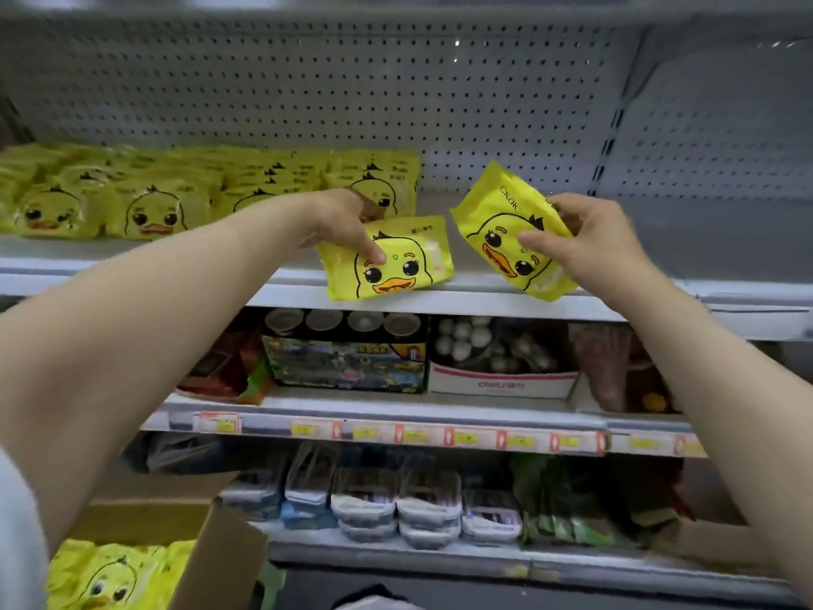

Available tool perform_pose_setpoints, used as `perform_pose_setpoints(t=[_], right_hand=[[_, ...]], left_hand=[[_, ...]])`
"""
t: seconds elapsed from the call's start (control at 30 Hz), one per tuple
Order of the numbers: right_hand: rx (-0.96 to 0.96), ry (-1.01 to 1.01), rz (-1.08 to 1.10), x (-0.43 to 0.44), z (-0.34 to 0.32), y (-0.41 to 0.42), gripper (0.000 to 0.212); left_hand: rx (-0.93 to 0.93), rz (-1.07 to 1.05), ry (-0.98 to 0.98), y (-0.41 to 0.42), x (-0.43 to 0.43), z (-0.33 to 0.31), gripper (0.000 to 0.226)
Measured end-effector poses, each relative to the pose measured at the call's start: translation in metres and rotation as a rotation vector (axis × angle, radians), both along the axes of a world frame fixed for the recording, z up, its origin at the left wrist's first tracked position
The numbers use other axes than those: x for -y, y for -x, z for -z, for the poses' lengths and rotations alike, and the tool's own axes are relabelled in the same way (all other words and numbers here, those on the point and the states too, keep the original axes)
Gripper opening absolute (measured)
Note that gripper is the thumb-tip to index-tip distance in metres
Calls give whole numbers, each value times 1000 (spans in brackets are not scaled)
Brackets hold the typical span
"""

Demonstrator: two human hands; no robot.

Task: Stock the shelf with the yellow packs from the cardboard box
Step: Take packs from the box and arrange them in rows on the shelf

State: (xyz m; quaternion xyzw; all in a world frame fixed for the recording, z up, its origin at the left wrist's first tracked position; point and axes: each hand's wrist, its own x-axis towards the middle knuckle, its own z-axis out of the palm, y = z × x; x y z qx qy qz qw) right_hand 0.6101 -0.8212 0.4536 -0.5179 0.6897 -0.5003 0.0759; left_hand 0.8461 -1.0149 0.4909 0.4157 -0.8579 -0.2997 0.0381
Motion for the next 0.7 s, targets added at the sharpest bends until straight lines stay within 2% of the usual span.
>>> perform_pose_setpoints(t=[0.13,0.3,0.43,0.57,0.7], right_hand=[[-43,-103,29,32,-6,9,19],[-127,-176,15,70,-16,15,19],[-252,-263,29,93,-29,18,24],[-225,-322,-38,110,-35,20,27],[-142,-376,-139,132,-34,19,42]], left_hand=[[153,81,51,22,41,-1,68],[266,184,286,34,95,-10,59],[261,252,357,44,128,-11,60],[234,297,424,56,160,-9,61],[187,313,463,63,186,-6,61]])
